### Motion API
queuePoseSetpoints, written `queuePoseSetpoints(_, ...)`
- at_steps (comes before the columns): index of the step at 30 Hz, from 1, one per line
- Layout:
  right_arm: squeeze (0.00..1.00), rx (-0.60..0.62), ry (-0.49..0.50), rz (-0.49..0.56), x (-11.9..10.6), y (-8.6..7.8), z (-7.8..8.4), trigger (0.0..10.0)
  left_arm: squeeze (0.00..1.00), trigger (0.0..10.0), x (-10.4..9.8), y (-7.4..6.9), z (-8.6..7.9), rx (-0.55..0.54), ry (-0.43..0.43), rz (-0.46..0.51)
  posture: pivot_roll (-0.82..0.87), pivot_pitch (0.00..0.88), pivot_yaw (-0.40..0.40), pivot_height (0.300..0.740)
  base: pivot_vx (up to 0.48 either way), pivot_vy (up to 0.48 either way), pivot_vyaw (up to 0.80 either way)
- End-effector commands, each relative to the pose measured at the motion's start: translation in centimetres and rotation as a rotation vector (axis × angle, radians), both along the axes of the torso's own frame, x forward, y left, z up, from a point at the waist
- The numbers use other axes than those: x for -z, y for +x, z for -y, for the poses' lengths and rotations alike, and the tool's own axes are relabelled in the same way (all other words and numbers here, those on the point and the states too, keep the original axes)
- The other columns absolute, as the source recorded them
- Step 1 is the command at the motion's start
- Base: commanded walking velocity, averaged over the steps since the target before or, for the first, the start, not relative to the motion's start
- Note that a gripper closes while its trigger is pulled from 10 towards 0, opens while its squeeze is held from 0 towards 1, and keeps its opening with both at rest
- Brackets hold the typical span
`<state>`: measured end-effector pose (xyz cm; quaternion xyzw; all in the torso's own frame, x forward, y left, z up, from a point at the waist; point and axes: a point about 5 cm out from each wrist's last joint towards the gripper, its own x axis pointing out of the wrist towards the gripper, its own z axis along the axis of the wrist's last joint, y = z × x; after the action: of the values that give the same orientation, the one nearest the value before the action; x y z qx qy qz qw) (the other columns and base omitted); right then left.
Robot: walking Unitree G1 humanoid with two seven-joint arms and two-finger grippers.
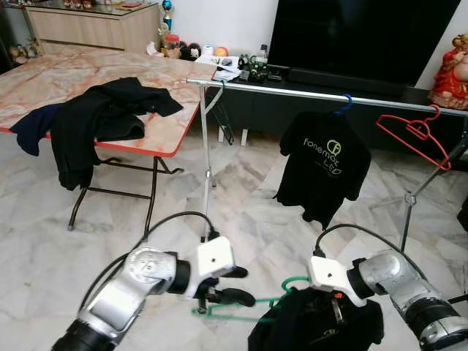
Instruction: Hang hanger
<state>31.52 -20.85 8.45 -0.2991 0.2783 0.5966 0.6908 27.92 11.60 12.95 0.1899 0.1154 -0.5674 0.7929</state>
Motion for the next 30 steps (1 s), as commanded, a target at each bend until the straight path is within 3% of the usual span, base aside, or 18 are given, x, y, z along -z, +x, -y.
queuePoseSetpoints(1, 0.00, 0.066, 0.021, 0.105, -2.3, 1.4, 0.9, 0.0, 1.00, 10.0, -0.1, 0.7, -1.9, -0.140, -0.029, 0.021, 0.17, 0.000, -0.101, 0.740, 0.000, 0.000, 0.00)
queuePoseSetpoints(6, 0.00, 0.066, 0.039, 0.158, -3.6, 1.9, 1.1, 0.0, 1.00, 10.0, 0.6, 1.0, -5.3, -0.358, -0.050, 0.022, 0.17, 0.000, -0.103, 0.740, 0.000, 0.000, 0.00)
queuePoseSetpoints(10, 0.00, 0.050, 0.047, 0.174, -3.8, 2.0, 0.9, 0.0, 1.00, 10.0, 1.0, 0.9, -6.4, -0.440, -0.058, 0.023, 0.17, 0.000, -0.104, 0.740, 0.000, 0.000, 0.00)
queuePoseSetpoints(11, 0.00, 0.042, 0.060, 0.196, -4.2, 2.2, 0.6, 0.0, 1.00, 10.0, 1.5, 0.8, -7.6, -0.528, -0.070, 0.026, 0.18, 0.000, -0.107, 0.740, 0.000, 0.000, 0.00)
queuePoseSetpoints(16, 0.00, 0.019, 0.109, 0.217, -4.9, 2.6, -0.4, 0.0, 1.00, 10.0, 2.9, 0.2, -7.6, -0.563, -0.067, -0.013, 0.18, 0.000, -0.106, 0.740, 0.000, 0.000, 0.00)
queuePoseSetpoints(17, 0.00, 0.008, 0.116, 0.225, -5.1, 2.7, -0.6, 0.0, 0.74, 10.0, 3.2, 0.1, -7.4, -0.554, -0.069, -0.026, 0.18, 0.000, -0.103, 0.740, 0.000, 0.000, 0.00)
queuePoseSetpoints(18, 0.00, -0.022, 0.114, 0.250, -5.6, 2.9, -1.1, 0.0, 0.00, 10.0, 4.1, 0.0, -7.6, -0.586, -0.061, -0.038, 0.17, 0.000, -0.103, 0.740, 0.000, 0.000, 0.00)
queuePoseSetpoints(24, 0.00, -0.048, 0.105, 0.301, -6.9, 3.4, -1.3, 0.0, 0.00, 10.0, 5.5, 0.3, -9.2, -0.702, -0.019, -0.026, 0.17, 0.000, -0.101, 0.740, 0.000, 0.000, 0.00)
queuePoseSetpoints(30, 0.00, -0.090, 0.153, 0.324, -7.6, 3.4, -2.3, 0.0, 0.00, 10.0, 6.7, -0.1, -8.2, -0.667, -0.010, -0.074, 0.16, 0.000, -0.096, 0.740, 0.000, 0.000, 0.00)
